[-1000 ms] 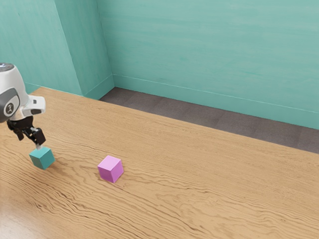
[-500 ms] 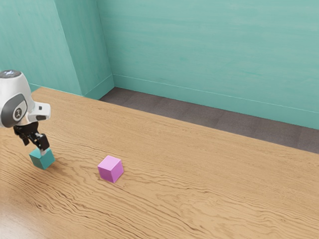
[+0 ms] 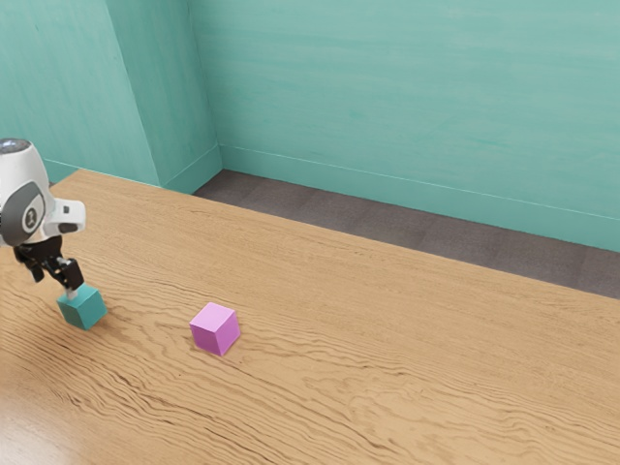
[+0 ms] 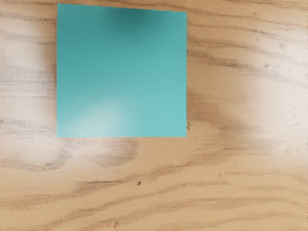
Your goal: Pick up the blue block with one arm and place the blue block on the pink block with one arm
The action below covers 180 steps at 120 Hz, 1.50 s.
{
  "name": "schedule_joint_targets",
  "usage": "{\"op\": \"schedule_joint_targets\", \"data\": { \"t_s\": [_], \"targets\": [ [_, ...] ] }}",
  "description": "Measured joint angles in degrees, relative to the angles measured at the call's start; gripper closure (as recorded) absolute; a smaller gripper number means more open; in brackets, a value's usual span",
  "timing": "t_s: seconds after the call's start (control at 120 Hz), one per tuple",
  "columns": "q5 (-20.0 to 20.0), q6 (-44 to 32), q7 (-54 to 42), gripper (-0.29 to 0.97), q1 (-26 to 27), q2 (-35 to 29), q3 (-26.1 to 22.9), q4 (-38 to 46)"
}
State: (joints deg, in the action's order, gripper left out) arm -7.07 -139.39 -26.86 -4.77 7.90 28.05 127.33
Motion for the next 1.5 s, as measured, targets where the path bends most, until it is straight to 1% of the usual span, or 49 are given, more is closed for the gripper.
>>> {"op": "schedule_joint_targets", "data": {
  "t_s": [0.15,0.333,0.433,0.667,0.8,0.942,1.05,1.2,1.5],
  "targets": [
    [1.86,0.35,-0.54,0.0,-0.73,2.5,-0.25,-2.53],
    [3.34,-0.11,-1.04,0.0,-0.83,4.12,-1.63,-2.76],
    [3.75,-0.43,-1.27,0.0,-1.88,4.81,-2.99,-2.77],
    [4.1,-0.76,-1.66,0.0,-2.98,5.71,-4.72,-2.81],
    [4.2,-0.82,-1.83,0.0,-7.42,7.09,-8.97,-3.59],
    [4.18,-0.82,-1.97,0.0,-8.34,7.38,-9.87,-4.03],
    [4.17,-0.67,-2.07,0.0,-8.69,8.82,-10.29,-5.51],
    [4.17,-0.55,-2.17,0.0,-12.15,9.96,-14.0,-6.59],
    [4.14,-0.51,-2.39,0.0,-13.11,10.32,-14.59,-6.57]
  ]
}}
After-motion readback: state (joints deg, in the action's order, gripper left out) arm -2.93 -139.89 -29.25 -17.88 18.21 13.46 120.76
